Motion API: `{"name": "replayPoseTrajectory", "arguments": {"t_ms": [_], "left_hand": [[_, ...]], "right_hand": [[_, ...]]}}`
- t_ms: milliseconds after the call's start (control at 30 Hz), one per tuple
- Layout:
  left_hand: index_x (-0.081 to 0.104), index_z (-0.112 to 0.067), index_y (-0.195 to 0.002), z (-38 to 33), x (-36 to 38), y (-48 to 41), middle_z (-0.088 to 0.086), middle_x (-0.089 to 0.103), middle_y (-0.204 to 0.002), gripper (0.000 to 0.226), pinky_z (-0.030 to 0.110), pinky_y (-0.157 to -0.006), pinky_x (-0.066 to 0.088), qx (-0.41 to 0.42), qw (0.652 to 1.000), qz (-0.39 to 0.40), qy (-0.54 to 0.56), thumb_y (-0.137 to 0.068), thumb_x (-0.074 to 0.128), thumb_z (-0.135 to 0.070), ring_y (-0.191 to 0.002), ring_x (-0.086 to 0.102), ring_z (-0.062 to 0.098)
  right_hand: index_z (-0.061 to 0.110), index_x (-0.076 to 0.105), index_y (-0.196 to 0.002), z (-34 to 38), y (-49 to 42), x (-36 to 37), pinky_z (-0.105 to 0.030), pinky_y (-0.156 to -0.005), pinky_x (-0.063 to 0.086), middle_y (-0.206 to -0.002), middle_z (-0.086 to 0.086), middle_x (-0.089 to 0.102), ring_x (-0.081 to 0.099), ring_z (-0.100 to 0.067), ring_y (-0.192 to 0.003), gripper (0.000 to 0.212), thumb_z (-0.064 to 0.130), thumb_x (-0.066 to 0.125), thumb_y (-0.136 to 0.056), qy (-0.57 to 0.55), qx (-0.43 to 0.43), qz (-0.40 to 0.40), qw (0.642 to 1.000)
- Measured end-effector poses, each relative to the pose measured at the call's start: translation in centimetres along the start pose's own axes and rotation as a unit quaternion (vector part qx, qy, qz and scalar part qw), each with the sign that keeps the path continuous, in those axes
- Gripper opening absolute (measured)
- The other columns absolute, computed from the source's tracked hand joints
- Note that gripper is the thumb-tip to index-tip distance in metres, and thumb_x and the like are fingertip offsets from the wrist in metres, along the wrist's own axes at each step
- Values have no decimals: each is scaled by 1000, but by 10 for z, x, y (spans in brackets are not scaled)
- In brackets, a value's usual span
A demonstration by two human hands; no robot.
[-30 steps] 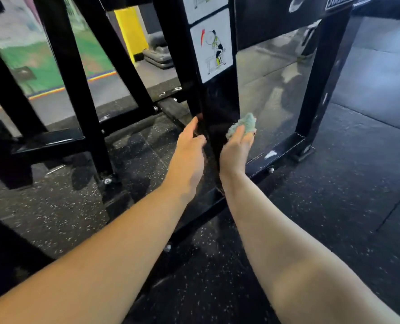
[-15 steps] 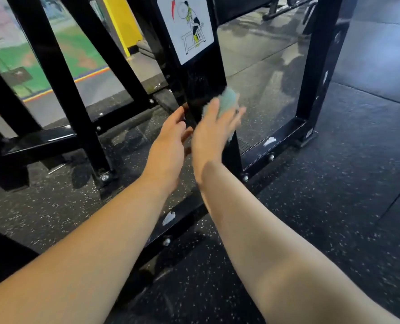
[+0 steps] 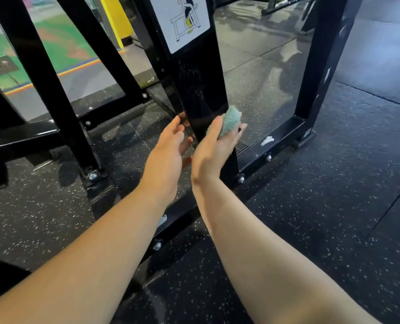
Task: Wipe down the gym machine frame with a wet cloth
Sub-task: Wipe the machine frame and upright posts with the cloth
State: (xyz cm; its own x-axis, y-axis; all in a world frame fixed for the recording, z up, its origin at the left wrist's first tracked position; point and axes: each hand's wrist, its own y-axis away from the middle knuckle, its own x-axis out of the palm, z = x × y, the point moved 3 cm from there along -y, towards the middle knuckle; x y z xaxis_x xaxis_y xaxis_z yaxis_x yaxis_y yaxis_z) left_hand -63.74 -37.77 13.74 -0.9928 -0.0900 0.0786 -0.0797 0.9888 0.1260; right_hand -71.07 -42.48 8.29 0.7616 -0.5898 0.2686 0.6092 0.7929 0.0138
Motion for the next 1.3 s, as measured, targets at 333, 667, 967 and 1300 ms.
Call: {"name": "replayPoseTrajectory", "arguments": {"t_ms": [333, 667, 967, 1300], "left_hand": [[46, -33, -134, -2, -7, -1, -23, 53, -112, 36, 40, -102, 44, -14, 1000, 12, -21, -103, 30, -22, -121, 52, 13], [51, -39, -114, -59, -9, 9, -12, 59, -111, 24, 27, -71, 46, 45, 997, -45, 37, -101, 36, -24, -102, 58, 11], [62, -45, -96, -81, -9, 20, -14, 68, -100, 27, 34, -85, 50, 69, 997, 5, 24, -101, 38, -34, -102, 63, 12], [40, -43, -136, -80, -11, 18, -10, 49, -137, 36, 42, -99, 43, 72, 997, 38, 3, -101, 33, -42, -120, 52, 15]], "right_hand": [[6, 42, -137, -53, -23, -75, -32, -82, 42, -128, -12, 54, 54, -26, -103, 43, 25, 42, -98, -90, 349, -147, 921], [8, 54, -122, 113, -12, -36, -26, -89, 53, -119, -4, 59, 64, -4, -100, 28, 7, 44, -96, -274, 155, 81, 946], [19, 12, -150, 96, 33, 18, -29, -118, 6, -158, -2, 1, 3, -15, -145, 58, 42, 30, -100, 172, -336, 90, 921], [16, 28, -148, 8, -24, -8, -28, -113, 19, -156, -6, 15, 20, -22, -143, 45, 25, 29, -103, 101, -68, -16, 992]]}}
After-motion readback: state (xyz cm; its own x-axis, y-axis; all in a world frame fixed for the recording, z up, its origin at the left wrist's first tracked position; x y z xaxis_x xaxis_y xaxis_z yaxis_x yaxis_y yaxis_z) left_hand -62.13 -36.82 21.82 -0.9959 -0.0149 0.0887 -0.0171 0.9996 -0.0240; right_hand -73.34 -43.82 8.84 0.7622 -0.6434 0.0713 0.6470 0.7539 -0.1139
